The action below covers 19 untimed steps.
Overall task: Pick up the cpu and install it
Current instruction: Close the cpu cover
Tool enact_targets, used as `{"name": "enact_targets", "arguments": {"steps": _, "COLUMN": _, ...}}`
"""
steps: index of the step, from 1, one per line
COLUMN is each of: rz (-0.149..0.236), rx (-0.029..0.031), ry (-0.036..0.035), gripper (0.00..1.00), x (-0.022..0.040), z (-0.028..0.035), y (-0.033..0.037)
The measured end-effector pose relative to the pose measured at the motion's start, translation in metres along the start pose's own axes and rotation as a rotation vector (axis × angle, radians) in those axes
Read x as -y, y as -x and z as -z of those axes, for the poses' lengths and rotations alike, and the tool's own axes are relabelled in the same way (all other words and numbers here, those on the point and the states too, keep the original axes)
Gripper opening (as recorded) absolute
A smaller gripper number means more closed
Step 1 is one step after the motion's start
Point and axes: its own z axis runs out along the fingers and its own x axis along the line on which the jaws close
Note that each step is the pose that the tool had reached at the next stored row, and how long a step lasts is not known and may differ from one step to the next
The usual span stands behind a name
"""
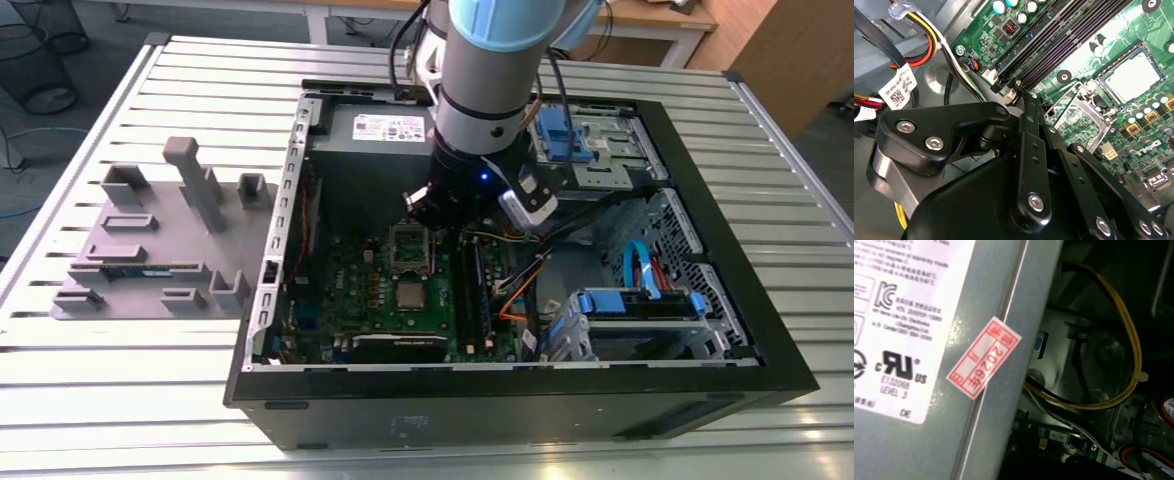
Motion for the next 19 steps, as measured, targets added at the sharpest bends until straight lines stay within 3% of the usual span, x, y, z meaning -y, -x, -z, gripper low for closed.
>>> {"name": "enact_targets", "arguments": {"steps": 10, "rz": 0.040, "rx": 0.0086, "ry": -0.0025, "gripper": 0.11, "x": -0.0012, "z": -0.0007, "y": -0.0034}}
{"name": "enact_targets", "arguments": {"steps": 14, "rz": 0.049, "rx": 0.0181, "ry": -0.0048, "gripper": 0.11, "x": -0.0022, "z": -0.0009, "y": -0.0033}}
{"name": "enact_targets", "arguments": {"steps": 19, "rz": 0.053, "rx": 0.0354, "ry": -0.0097, "gripper": 0.11, "x": -0.0058, "z": -0.0021, "y": -0.0067}}
